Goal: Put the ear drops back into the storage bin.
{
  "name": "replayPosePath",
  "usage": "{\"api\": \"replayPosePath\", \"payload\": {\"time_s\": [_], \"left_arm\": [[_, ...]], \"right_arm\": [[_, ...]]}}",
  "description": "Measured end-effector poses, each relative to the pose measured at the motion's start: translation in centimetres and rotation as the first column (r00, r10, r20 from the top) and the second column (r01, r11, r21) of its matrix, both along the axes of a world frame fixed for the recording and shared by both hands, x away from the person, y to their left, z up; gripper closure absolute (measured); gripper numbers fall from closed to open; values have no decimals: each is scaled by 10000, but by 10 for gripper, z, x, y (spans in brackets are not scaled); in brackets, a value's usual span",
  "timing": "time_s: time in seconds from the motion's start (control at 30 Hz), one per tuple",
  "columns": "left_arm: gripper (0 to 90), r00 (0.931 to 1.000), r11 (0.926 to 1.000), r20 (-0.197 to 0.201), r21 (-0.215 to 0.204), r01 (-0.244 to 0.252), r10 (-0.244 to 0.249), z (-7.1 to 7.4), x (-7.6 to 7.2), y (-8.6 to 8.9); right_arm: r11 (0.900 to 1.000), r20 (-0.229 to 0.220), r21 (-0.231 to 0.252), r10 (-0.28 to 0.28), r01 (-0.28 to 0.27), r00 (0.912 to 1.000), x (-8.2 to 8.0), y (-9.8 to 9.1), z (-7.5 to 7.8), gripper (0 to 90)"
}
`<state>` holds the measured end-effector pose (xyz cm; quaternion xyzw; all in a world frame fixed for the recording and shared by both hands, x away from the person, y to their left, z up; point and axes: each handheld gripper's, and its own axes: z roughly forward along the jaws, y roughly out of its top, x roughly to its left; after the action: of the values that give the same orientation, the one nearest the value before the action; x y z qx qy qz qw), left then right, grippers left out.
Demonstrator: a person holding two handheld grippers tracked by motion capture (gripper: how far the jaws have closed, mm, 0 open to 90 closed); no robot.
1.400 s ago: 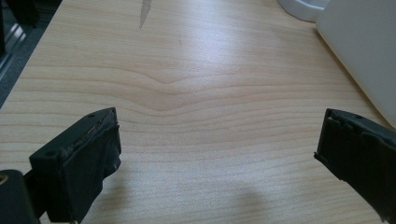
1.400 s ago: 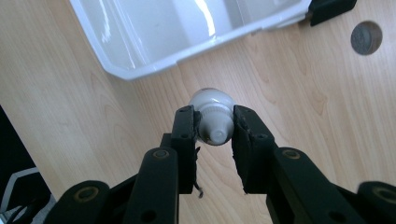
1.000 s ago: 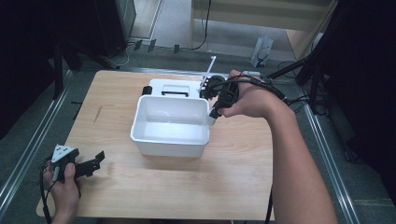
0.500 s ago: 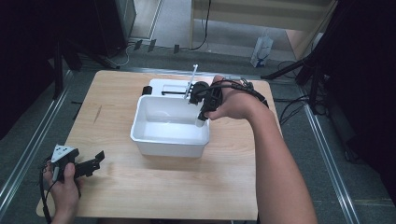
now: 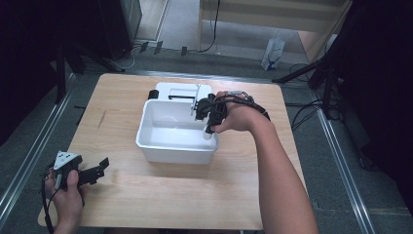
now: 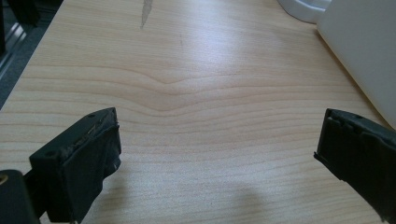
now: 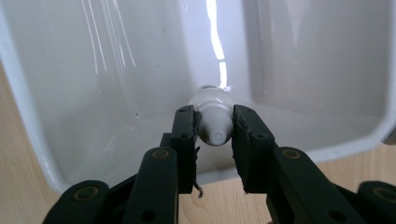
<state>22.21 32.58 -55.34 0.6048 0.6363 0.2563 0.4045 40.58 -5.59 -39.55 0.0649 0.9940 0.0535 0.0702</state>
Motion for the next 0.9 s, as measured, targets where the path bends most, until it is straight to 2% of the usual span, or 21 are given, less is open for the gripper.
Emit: {"api": "replayPosePath", "payload": {"time_s": [0.1,0.13,0.23,0.27,0.4,0.63,0.73,0.87,0.9], "left_arm": [[6,10000,10000,-25,32,-19,19,0,0,0],[6,10000,10000,-43,54,-7,7,0,0,0],[6,10000,10000,-42,27,19,-19,0,0,0],[6,10000,10000,-55,30,15,-15,0,0,0],[6,10000,10000,-71,12,1,-1,0,0,0],[6,9999,9999,-48,-105,88,-89,0,-1,1],[6,9999,9999,8,-125,116,-116,0,-2,1],[6,9999,9998,8,-164,105,-105,0,-3,2],[6,9999,9998,8,-164,105,-105,0,-3,2]], "right_arm": [[9998,184,-195,100,-97,9998,1,1,-8,716],[9996,308,-205,217,-211,9993,2,1,-15,716],[9995,321,-161,285,-280,9991,5,0,-26,719],[9994,194,-210,261,-257,9995,7,0,-30,719],[9971,486,-701,321,-287,9983,10,5,-39,718],[9933,370,-1146,160,-116,9992,14,11,-45,710],[9939,404,-1096,137,-92,9991,15,12,-45,698],[9956,458,-932,170,-126,9988,13,11,-43,606],[9956,458,-932,170,-126,9988,13,11,-43,606]]}}
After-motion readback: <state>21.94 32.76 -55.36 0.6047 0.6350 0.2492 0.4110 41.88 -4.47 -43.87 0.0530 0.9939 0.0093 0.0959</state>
